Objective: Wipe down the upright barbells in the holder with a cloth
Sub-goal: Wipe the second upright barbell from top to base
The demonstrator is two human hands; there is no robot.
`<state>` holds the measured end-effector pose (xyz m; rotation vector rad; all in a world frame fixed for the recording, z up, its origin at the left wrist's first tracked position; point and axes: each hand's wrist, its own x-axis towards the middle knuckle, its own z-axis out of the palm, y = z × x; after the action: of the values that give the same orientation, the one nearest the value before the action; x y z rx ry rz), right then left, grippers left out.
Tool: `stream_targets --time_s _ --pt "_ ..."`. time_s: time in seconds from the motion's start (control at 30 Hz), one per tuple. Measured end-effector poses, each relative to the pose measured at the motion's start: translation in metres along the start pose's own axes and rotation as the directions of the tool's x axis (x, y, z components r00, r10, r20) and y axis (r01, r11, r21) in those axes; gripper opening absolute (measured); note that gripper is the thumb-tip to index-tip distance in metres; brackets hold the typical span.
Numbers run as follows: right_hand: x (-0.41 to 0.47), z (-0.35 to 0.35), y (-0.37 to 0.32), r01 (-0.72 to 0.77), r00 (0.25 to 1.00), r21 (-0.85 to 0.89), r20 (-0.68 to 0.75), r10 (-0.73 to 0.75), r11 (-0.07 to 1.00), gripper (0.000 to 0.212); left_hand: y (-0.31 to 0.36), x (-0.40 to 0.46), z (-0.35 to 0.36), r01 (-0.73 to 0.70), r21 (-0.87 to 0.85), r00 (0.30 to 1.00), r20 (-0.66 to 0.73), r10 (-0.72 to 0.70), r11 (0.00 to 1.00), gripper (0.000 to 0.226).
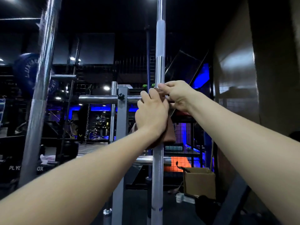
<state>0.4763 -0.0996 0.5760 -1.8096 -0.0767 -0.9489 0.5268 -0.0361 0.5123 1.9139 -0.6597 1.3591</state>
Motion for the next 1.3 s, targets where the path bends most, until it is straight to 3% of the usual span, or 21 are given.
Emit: stream_targets --time_s 0.07,0.17,0.27,0.47,0.6,0.77,0.93,1.03,1.17,1.3 --pt "0.000 0.000 0.000 -0.013 1.000 -0.007 0.003 0.013 1.000 0.015 -0.009 -0.025 0.004 -0.071 0.029 0.996 -0.058 0.073 0.997 0.044" --pt "-0.004 0.002 -0.001 -0.030 0.999 0.001 -0.026 0.030 1.000 0.012 -0.030 -0.083 0.013 -0.133 0.046 0.991 0.034 0.132 0.990 0.046" --pt "-0.007 0.003 -0.003 -0.028 0.999 -0.004 -0.044 0.028 1.000 0.014 -0.030 -0.092 0.006 -0.064 -0.024 0.989 0.134 0.067 0.998 0.046" --pt "0.000 0.005 0.004 0.042 0.997 0.010 -0.070 -0.041 0.999 0.022 0.006 -0.002 -0.003 0.040 -0.047 0.998 0.039 -0.038 0.998 0.053" --pt "-0.002 0.009 0.006 0.043 0.991 -0.052 -0.123 -0.049 0.998 0.019 -0.008 -0.049 0.011 -0.004 0.033 1.000 0.016 0.003 0.999 0.051" --pt "-0.007 0.016 0.003 0.035 0.980 -0.131 -0.191 -0.060 0.991 0.023 -0.032 -0.122 0.014 -0.054 0.064 0.986 0.160 0.043 0.996 0.055" --pt "-0.008 0.016 0.003 0.056 0.977 -0.209 -0.190 -0.097 0.976 0.028 -0.007 -0.044 -0.001 0.064 -0.074 0.992 0.117 -0.055 0.995 0.050" --pt "-0.006 0.015 0.005 0.081 0.975 -0.203 -0.186 -0.119 0.976 0.033 0.001 -0.029 0.001 0.075 -0.046 0.996 0.061 -0.072 0.996 0.051" --pt "-0.009 0.019 0.013 0.093 0.965 -0.233 -0.218 -0.145 0.968 0.023 -0.026 -0.099 0.017 -0.022 -0.011 0.999 0.036 0.022 1.000 0.048" --pt "-0.021 0.019 0.025 0.045 0.971 -0.226 -0.217 -0.095 0.973 0.029 -0.050 -0.158 0.027 -0.060 0.011 0.987 0.151 0.058 0.998 0.047"
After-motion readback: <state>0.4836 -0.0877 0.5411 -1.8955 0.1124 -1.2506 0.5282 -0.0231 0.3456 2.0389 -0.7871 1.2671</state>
